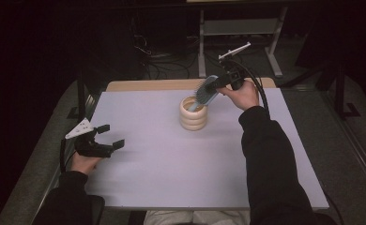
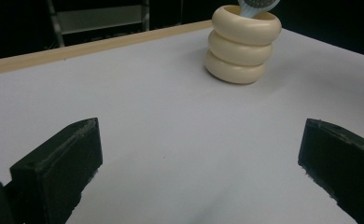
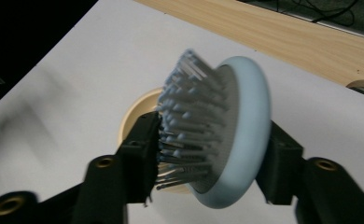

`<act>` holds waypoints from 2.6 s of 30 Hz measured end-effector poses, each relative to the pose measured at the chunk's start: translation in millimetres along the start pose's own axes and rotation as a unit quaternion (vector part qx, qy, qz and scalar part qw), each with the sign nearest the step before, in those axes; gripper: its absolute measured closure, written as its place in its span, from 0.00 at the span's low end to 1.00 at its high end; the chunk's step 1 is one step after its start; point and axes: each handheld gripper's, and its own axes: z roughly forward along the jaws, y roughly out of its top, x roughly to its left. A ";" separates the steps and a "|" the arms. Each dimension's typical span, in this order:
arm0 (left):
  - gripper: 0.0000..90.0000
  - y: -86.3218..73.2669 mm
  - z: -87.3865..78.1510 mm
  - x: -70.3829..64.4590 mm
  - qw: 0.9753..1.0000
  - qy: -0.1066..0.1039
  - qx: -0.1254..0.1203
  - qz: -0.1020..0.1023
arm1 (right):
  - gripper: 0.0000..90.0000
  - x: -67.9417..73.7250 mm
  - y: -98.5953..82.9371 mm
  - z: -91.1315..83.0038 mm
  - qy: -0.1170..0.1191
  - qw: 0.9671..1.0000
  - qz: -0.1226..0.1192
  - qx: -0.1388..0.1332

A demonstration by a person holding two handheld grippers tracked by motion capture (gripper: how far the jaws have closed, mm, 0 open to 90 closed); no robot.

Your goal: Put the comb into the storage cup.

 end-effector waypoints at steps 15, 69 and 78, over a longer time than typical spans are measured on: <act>0.00 -1.6 1.8 -1.8 1.000 -0.007 0.010 0.001 | 0.00 8.5 -10.2 -3.1 -0.045 0.994 -0.090 -0.035; 0.00 -2.9 1.3 -1.5 1.000 -0.011 0.008 -0.013 | 0.00 7.4 -89.3 -39.8 -0.024 0.986 -0.144 -0.084; 0.00 -2.7 1.9 -2.0 1.000 -0.012 0.009 -0.013 | 0.00 4.5 -107.1 -41.6 -0.036 0.985 -0.149 -0.083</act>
